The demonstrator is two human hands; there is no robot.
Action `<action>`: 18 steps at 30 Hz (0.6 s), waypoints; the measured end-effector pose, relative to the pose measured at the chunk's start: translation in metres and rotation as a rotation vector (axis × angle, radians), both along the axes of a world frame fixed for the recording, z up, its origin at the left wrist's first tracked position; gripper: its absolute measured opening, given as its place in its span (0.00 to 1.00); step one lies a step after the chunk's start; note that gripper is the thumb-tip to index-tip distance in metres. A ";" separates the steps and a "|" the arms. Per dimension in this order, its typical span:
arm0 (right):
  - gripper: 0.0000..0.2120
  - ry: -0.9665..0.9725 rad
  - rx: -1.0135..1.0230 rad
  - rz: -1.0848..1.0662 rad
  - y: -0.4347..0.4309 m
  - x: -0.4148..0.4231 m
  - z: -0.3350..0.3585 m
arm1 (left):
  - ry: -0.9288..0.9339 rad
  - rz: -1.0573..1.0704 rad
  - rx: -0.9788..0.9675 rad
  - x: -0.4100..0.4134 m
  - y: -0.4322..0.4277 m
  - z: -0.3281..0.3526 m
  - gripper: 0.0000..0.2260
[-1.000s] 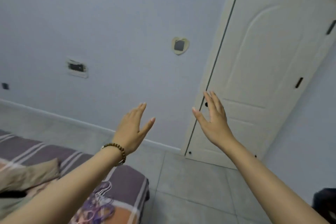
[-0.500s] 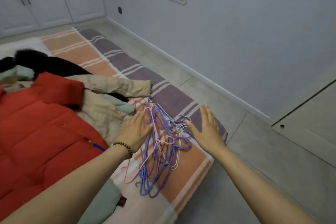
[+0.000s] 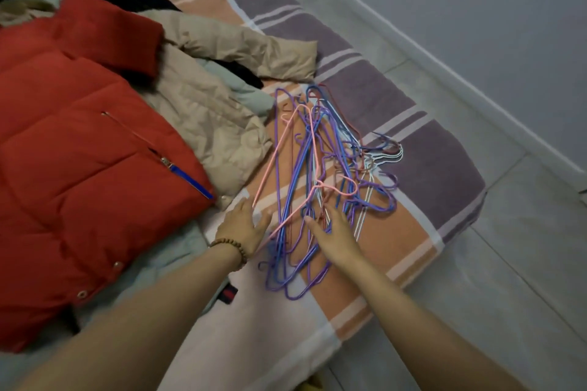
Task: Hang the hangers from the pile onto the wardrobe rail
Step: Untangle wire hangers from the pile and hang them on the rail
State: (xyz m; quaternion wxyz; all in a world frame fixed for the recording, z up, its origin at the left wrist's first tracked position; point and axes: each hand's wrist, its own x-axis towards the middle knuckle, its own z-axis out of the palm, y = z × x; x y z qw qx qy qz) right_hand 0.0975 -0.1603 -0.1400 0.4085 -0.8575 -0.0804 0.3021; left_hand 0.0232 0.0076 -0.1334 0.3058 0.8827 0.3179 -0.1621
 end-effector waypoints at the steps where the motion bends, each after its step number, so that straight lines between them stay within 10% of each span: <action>1: 0.30 0.035 0.040 -0.015 0.005 -0.003 -0.010 | 0.029 0.037 -0.022 -0.002 0.001 -0.008 0.29; 9: 0.30 0.404 0.200 -0.202 0.034 -0.002 -0.049 | 0.151 0.254 -0.178 -0.004 0.002 -0.043 0.27; 18: 0.15 0.389 0.347 -0.298 0.036 0.007 -0.037 | -0.112 0.438 -0.383 0.011 -0.015 -0.042 0.08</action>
